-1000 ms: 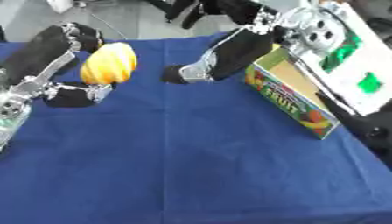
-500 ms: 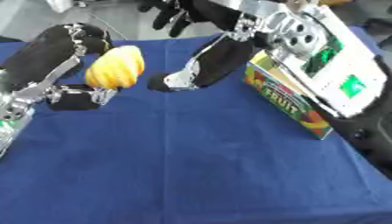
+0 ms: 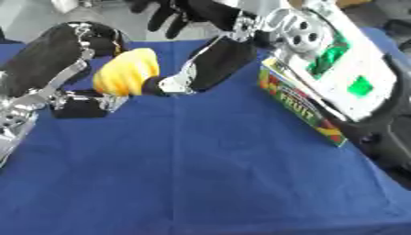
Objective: Pick up the objects with one hand, pass them to the other hand, and then place them into the box on the other side of the table.
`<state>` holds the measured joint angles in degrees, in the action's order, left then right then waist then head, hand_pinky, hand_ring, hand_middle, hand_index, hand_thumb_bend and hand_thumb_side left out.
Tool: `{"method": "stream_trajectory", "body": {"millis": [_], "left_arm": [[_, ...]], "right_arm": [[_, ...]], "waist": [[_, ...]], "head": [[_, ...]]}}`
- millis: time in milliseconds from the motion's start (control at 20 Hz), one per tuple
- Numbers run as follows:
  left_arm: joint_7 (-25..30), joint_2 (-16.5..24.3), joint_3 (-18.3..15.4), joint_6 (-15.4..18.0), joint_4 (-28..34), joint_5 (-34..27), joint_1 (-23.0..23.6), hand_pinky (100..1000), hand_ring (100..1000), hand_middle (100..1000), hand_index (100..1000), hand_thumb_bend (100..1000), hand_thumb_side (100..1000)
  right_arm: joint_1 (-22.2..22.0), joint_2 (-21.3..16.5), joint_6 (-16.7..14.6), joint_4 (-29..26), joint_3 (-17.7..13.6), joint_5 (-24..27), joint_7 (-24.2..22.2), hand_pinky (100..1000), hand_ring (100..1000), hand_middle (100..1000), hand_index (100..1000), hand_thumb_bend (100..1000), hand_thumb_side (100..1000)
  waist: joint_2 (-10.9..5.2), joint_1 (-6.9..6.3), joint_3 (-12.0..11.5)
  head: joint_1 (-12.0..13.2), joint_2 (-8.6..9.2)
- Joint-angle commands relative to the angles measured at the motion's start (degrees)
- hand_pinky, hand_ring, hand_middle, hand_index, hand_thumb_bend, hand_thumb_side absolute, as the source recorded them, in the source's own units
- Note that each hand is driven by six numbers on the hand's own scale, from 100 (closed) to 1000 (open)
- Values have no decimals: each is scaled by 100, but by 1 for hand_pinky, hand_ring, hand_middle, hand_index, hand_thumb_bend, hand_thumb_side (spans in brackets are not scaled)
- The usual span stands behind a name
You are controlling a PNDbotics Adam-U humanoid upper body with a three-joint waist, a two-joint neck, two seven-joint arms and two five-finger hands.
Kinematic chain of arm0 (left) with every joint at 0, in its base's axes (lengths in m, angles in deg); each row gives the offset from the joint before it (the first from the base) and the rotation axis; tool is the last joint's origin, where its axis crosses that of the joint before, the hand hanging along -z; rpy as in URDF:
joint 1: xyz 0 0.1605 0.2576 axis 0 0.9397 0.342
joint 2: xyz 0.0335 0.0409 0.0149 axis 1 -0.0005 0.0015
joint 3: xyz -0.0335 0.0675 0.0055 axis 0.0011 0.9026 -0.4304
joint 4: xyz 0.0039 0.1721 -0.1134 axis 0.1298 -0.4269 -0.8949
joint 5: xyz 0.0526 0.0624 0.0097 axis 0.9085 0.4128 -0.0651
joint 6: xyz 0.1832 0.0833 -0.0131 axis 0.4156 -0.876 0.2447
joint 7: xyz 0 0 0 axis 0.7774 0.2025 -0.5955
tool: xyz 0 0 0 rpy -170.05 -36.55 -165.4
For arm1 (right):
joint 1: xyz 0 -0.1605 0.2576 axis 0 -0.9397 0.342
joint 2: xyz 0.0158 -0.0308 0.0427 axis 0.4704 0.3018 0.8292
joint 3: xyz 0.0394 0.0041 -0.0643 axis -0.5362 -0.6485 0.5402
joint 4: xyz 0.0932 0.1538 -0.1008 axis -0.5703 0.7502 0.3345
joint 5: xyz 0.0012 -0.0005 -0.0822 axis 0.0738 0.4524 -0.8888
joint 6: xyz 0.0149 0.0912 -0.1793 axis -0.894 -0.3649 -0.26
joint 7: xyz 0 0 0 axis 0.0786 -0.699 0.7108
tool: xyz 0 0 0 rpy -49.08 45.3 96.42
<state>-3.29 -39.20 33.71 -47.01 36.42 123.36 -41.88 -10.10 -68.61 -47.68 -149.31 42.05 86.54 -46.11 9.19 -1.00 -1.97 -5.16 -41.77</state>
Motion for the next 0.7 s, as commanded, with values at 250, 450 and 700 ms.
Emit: {"method": "stream_trajectory", "body": {"millis": [250,450,700], "left_arm": [[-242,73,-103,-113,223,52,-84,572,505,434,515,123,100],[-572,70,-76,-236,201,90,-59,570,501,428,512,115,100],[-805,57,-33,-236,189,34,-59,571,499,425,511,108,100]], "right_arm": [[63,-53,21,-88,17,-124,-76,740,800,814,868,527,110],[41,-78,22,-88,38,-201,-105,740,800,805,857,529,110],[44,-73,0,-88,61,-205,-135,739,799,800,843,521,107]], "waist": [[-182,75,-8],[-182,74,3],[-181,70,5]], "head": [[9,-2],[22,14],[4,24]]}}
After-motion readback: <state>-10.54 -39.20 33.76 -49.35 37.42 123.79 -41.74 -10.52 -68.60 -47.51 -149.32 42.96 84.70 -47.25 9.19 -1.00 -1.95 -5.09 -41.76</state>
